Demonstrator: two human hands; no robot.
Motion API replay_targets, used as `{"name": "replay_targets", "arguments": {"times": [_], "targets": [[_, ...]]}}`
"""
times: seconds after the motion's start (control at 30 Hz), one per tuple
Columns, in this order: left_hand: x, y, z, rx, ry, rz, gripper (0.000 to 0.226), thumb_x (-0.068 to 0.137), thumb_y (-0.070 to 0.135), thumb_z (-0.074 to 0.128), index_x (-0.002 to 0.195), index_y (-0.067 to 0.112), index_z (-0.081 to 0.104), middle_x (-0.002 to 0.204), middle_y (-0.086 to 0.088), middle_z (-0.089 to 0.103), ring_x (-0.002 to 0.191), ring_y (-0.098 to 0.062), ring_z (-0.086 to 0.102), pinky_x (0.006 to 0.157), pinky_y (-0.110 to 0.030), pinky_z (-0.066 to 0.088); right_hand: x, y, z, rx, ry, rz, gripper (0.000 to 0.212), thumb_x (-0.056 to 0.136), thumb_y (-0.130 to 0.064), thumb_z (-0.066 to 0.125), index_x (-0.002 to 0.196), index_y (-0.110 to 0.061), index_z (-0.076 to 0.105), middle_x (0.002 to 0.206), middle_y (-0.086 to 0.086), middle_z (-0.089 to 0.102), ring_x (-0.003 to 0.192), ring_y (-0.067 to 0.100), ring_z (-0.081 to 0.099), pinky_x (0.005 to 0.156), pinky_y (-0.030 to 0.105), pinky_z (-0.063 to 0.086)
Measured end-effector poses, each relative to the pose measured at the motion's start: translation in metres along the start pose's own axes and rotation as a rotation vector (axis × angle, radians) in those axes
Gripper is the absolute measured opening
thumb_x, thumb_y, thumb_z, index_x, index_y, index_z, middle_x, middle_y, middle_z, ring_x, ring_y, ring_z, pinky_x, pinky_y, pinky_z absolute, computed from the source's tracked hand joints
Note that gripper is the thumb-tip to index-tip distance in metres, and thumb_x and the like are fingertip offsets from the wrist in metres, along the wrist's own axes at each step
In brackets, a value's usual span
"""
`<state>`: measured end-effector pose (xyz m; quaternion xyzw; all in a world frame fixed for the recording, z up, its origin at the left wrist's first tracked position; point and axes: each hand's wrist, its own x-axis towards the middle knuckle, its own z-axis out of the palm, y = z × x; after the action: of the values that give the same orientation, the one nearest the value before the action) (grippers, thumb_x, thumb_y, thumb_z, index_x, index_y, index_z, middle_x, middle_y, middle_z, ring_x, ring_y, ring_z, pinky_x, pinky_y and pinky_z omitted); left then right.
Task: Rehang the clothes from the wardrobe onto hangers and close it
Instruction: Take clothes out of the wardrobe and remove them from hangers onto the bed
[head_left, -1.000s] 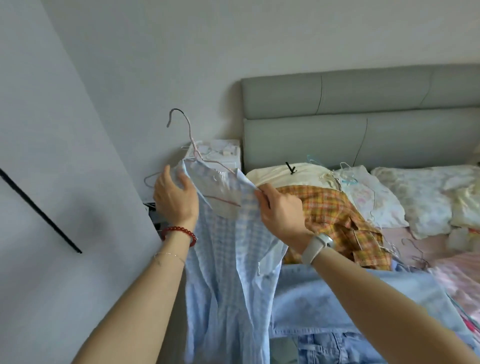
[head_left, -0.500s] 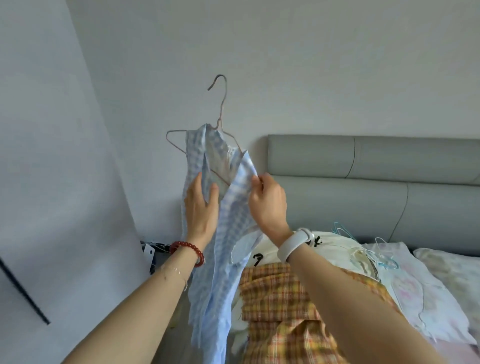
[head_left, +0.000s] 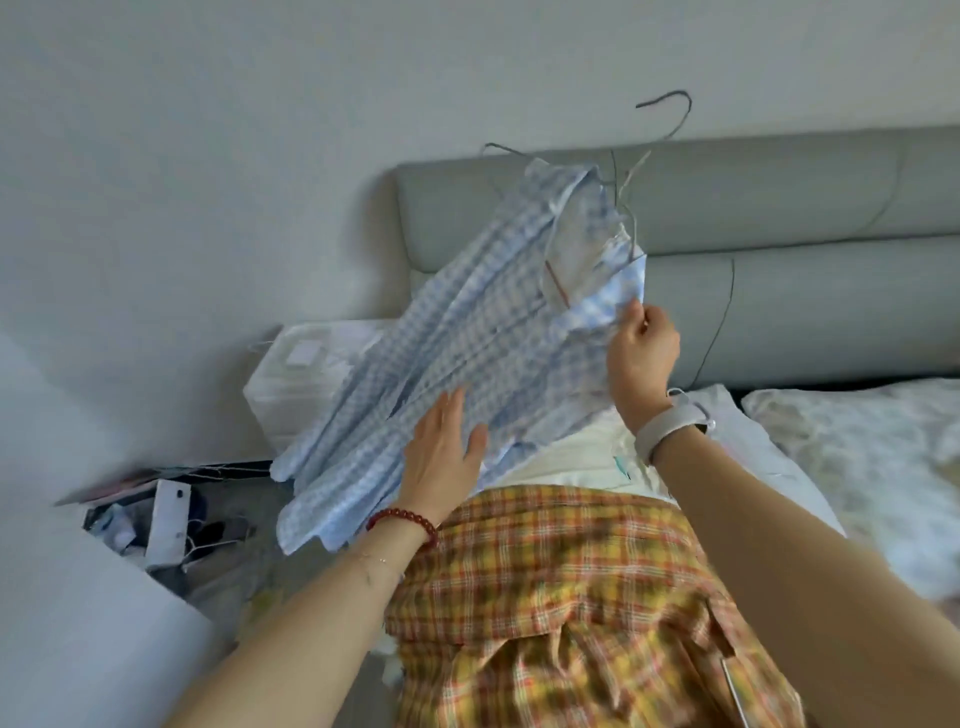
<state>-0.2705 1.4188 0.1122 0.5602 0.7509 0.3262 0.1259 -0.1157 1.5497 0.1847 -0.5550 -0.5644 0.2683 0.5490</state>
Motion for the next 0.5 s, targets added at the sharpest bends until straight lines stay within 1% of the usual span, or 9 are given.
{"name": "replay_targets", "arguments": {"times": [0.1,0.17,0.23,0.3,0.37,0.43,0.5], "targets": [[0.008,-0.007,0.060,0.029,-0.136,-0.048,0.055,0.099,0.037,0.033,0.147,0.018,0.014,0.155,-0.005,0.015,0.142,-0.020,0.013,0.114,-0.038,0.019,0.007,0.104,-0.027,-0.168,-0.023,0.130,0.030,0.099,-0.021,0.032,0.072,-0.009,0.038,0.069,0.007,0.045,0.070,0.023,0.042,0.061,0.030,0.027],[0.010,-0.012,0.096,0.033,-0.232,-0.070,0.055,0.099,0.037,0.031,0.147,0.019,0.013,0.155,-0.005,0.013,0.142,-0.021,0.010,0.114,-0.041,0.018,0.003,0.159,-0.043,-0.278,-0.066,0.180,0.024,0.099,-0.022,0.031,0.083,-0.008,0.043,0.075,0.008,0.048,0.070,0.024,0.043,0.056,0.031,0.026],[0.010,-0.018,0.129,0.069,-0.336,-0.099,0.055,0.099,0.039,0.029,0.148,0.021,0.011,0.156,-0.005,0.009,0.143,-0.022,0.007,0.114,-0.042,0.017,-0.002,0.201,-0.052,-0.398,-0.115,0.201,0.025,0.099,-0.022,0.031,0.087,-0.006,0.047,0.075,0.008,0.047,0.068,0.025,0.042,0.054,0.032,0.022],[0.008,-0.024,0.154,0.116,-0.426,-0.125,0.055,0.099,0.042,0.027,0.148,0.023,0.009,0.156,-0.005,0.005,0.143,-0.023,0.004,0.112,-0.044,0.016,-0.004,0.228,-0.054,-0.437,-0.145,0.234,0.027,0.099,-0.022,0.031,0.085,-0.006,0.047,0.076,0.010,0.049,0.069,0.026,0.044,0.058,0.032,0.027],[0.005,-0.030,0.173,0.189,-0.486,-0.116,0.056,0.098,0.043,0.026,0.148,0.024,0.007,0.156,-0.006,0.003,0.143,-0.026,0.003,0.112,-0.048,0.017,-0.001,0.245,-0.054,-0.402,-0.135,0.269,0.027,0.099,-0.023,0.031,0.083,-0.007,0.045,0.076,0.011,0.050,0.068,0.026,0.045,0.059,0.032,0.029],[0.004,-0.036,0.186,0.298,-0.534,-0.071,0.056,0.098,0.044,0.024,0.148,0.026,0.005,0.156,-0.005,0.001,0.143,-0.028,0.001,0.112,-0.052,0.019,0.007,0.257,-0.054,-0.381,-0.105,0.291,0.028,0.099,-0.023,0.030,0.087,-0.006,0.048,0.076,0.010,0.049,0.068,0.026,0.044,0.059,0.031,0.029],[0.003,-0.043,0.195,0.370,-0.591,-0.038,0.055,0.098,0.046,0.021,0.147,0.029,0.001,0.157,-0.002,-0.003,0.143,-0.027,-0.001,0.111,-0.054,0.017,0.013,0.268,-0.055,-0.414,-0.136,0.326,0.029,0.099,-0.023,0.029,0.095,-0.004,0.050,0.079,0.011,0.050,0.069,0.026,0.046,0.059,0.031,0.030]]}}
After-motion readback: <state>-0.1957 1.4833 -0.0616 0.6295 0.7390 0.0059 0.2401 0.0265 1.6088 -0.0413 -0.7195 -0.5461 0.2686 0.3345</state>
